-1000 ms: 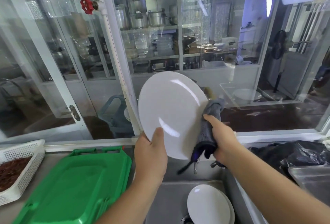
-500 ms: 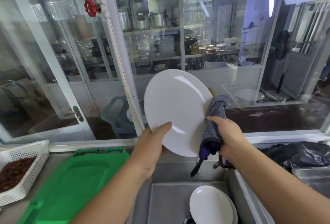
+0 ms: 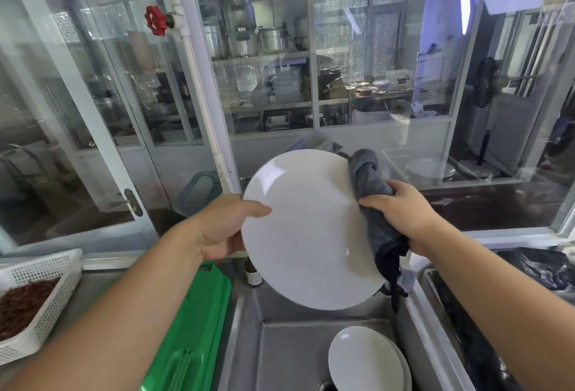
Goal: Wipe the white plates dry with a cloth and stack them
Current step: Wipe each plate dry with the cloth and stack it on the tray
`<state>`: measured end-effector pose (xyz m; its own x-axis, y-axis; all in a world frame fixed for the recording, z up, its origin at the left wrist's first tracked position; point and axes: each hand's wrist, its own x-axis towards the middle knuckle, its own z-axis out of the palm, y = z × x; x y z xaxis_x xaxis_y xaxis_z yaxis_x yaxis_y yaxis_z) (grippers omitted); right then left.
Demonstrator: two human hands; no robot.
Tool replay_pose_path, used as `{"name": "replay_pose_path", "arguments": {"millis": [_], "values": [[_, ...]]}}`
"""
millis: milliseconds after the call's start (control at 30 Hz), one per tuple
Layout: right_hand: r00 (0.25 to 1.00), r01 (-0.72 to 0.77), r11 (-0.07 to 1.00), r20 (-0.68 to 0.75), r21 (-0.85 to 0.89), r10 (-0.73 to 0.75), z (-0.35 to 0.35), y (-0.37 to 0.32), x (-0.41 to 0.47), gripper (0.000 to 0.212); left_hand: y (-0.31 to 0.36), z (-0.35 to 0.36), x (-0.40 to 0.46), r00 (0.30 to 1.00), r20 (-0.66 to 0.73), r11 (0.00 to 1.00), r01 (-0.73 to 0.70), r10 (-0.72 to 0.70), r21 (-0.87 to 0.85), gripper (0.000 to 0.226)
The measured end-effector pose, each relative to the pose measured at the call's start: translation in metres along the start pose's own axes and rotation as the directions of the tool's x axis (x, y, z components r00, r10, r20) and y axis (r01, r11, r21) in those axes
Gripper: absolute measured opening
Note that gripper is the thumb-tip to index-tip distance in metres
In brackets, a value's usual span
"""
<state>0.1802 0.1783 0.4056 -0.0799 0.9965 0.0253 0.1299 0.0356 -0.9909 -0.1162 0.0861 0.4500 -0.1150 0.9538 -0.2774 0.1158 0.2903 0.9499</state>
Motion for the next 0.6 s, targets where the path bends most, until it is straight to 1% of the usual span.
{"name": "replay_pose_path", "arguments": {"millis": [67, 100, 200, 267, 333, 433, 500, 533, 600], "values": [[0.999, 0.048, 0.997, 0.002, -0.056, -0.048, -0.002, 0.000, 0.002, 0.030, -0.003, 0.009, -0.002, 0.996, -0.055, 0.998, -0.064, 0.065, 0.013, 0.014], [0.996, 0.087, 0.987, -0.004, -0.138, -0.088, -0.002, 0.000, 0.003, 0.035, -0.004, 0.015, -0.003, 0.992, -0.083, 0.996, -0.093, 0.094, 0.006, 0.011], [0.987, 0.143, 0.882, -0.002, -0.449, -0.161, 0.002, 0.002, 0.001, 0.059, -0.009, 0.027, -0.006, 0.984, -0.123, 0.990, -0.136, 0.129, -0.046, 0.015], [0.981, 0.171, 0.812, 0.022, -0.559, -0.191, 0.005, 0.006, -0.004, 0.070, -0.013, 0.032, -0.007, 0.979, -0.151, 0.985, -0.152, 0.139, -0.079, 0.016], [0.971, 0.212, 0.734, 0.054, -0.645, -0.233, 0.010, 0.012, -0.015, 0.071, -0.016, 0.035, -0.004, 0.970, -0.191, 0.977, -0.177, 0.152, -0.120, 0.018], [0.943, 0.267, 0.554, 0.094, -0.788, -0.320, 0.024, 0.022, -0.033, 0.061, -0.022, 0.041, 0.002, 0.951, -0.269, 0.962, -0.207, 0.154, -0.179, 0.017], [0.944, 0.251, 0.541, 0.081, -0.803, -0.319, 0.036, 0.028, -0.044, 0.061, -0.029, 0.048, 0.008, 0.944, -0.296, 0.950, -0.215, 0.144, -0.226, 0.016], [0.939, 0.274, 0.542, 0.099, -0.794, -0.331, 0.043, 0.030, -0.049, 0.062, -0.033, 0.051, 0.011, 0.941, -0.310, 0.944, -0.219, 0.137, -0.248, 0.016], [0.904, 0.381, 0.516, 0.192, -0.767, -0.381, 0.056, 0.036, -0.059, 0.063, -0.040, 0.058, 0.017, 0.933, -0.340, 0.932, -0.220, 0.116, -0.286, 0.016]]}}
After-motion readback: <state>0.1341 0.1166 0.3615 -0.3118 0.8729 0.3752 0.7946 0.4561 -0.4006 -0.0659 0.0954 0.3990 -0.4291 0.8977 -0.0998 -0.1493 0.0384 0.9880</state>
